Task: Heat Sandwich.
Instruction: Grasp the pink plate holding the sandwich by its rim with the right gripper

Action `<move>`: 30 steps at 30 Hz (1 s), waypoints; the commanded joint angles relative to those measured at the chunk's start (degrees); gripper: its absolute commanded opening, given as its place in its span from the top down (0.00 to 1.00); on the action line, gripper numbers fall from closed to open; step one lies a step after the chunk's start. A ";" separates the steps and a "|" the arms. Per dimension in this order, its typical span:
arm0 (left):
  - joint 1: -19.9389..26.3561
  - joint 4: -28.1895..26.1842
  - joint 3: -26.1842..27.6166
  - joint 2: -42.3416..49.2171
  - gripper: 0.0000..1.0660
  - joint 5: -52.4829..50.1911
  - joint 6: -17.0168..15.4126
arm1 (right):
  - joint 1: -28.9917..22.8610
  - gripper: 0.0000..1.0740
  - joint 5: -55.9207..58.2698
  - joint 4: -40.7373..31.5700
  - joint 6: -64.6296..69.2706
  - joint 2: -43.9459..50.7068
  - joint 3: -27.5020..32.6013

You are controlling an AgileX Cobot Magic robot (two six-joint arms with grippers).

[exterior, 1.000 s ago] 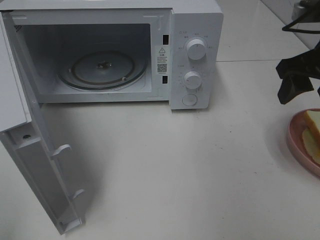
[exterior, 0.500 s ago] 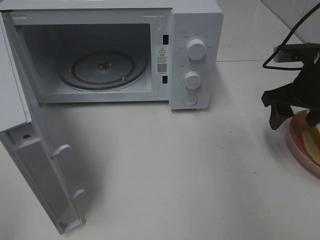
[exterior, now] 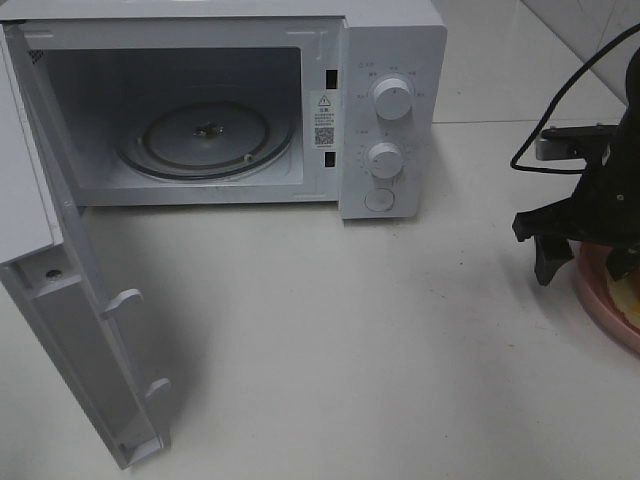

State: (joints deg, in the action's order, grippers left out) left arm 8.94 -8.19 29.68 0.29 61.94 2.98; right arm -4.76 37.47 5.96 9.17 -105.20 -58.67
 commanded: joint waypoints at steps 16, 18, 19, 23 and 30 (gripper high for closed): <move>-0.23 -0.46 -0.23 0.29 0.28 -0.80 -0.06 | 0.17 0.43 -3.32 4.93 6.25 -4.24 -0.29; -0.23 -0.46 -0.23 0.29 0.28 -0.80 -0.06 | 0.17 0.44 -3.50 4.93 6.36 -4.24 -0.29; -0.23 -0.46 -0.23 0.29 0.28 -0.80 -0.06 | 0.17 0.45 -3.61 4.93 6.36 -4.35 -0.29; -0.23 -0.46 -0.23 0.29 0.28 -0.80 -0.06 | 0.17 0.45 -3.55 4.93 6.36 -4.81 -0.29; -0.23 -0.46 -0.23 0.29 0.28 -0.80 -0.06 | 0.17 0.50 -3.27 4.93 6.36 -6.82 -0.29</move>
State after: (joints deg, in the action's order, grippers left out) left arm 8.94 -8.19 29.68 0.29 61.94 2.98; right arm -4.76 33.75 10.83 15.24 -111.67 -58.73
